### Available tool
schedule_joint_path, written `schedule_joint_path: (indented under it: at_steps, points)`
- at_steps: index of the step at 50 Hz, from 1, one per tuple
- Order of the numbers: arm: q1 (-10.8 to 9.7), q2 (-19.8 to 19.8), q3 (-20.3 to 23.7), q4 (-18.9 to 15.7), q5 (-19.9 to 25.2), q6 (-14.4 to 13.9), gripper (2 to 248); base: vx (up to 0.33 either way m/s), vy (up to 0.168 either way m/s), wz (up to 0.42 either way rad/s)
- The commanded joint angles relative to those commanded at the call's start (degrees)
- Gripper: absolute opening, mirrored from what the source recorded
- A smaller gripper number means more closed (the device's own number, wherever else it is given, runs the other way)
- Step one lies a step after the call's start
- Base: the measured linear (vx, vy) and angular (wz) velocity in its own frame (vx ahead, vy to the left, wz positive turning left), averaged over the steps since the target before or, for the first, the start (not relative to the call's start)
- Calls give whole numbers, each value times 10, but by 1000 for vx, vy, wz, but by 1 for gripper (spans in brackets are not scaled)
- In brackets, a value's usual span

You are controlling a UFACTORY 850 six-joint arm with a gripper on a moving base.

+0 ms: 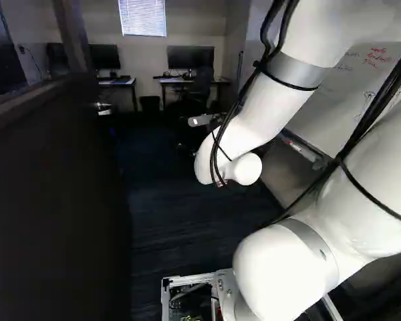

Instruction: Open the door and move inside

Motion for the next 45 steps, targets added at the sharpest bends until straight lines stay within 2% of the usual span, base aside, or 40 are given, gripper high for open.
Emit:
schedule_joint_path:
  at_steps: [27,45]
  points:
    - [0,0,0,0,0,0,247,178,7,12]
    - [0,0,0,0,0,0,247,174,25,116]
